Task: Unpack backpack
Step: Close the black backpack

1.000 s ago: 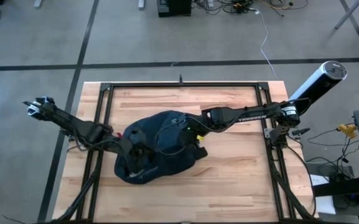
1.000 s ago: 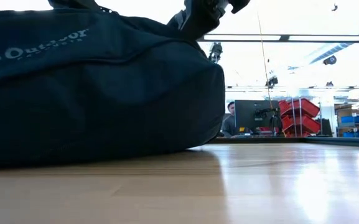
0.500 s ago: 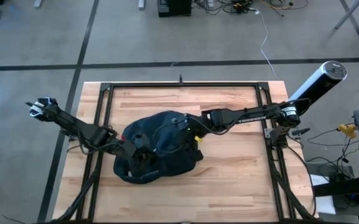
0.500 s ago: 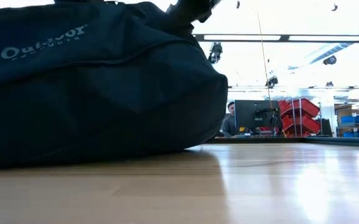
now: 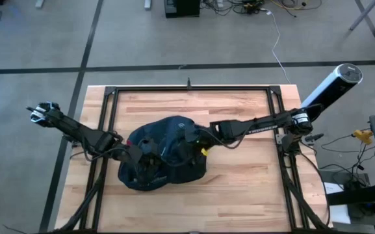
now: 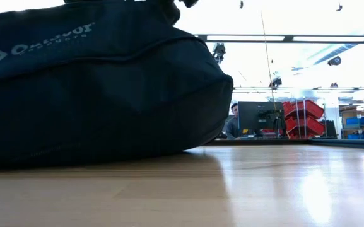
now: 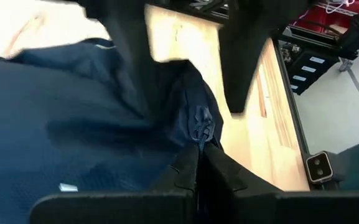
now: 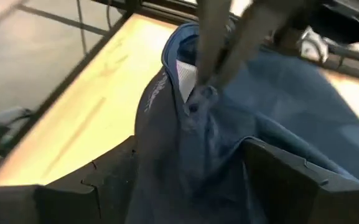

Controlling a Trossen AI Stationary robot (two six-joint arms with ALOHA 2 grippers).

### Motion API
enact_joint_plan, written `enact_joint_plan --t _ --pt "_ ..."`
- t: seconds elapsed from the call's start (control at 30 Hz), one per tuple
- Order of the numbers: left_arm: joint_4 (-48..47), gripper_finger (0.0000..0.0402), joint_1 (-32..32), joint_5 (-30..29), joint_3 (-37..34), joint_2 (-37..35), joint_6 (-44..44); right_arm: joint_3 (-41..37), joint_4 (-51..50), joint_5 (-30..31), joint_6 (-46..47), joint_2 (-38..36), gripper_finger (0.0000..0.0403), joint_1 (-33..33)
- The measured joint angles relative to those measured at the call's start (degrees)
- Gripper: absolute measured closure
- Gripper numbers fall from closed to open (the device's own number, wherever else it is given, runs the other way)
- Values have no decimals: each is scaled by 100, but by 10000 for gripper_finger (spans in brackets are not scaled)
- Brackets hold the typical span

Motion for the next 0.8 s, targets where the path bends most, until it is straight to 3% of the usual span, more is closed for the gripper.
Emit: enact_joint_plan --t 0.3,0.8 --pt "28 401 5 -44 0 0 51 0 175 103 194 120 384 112" --pt "-602 401 -7 411 -2 -481 -260 17 -594 251 289 77 402 112"
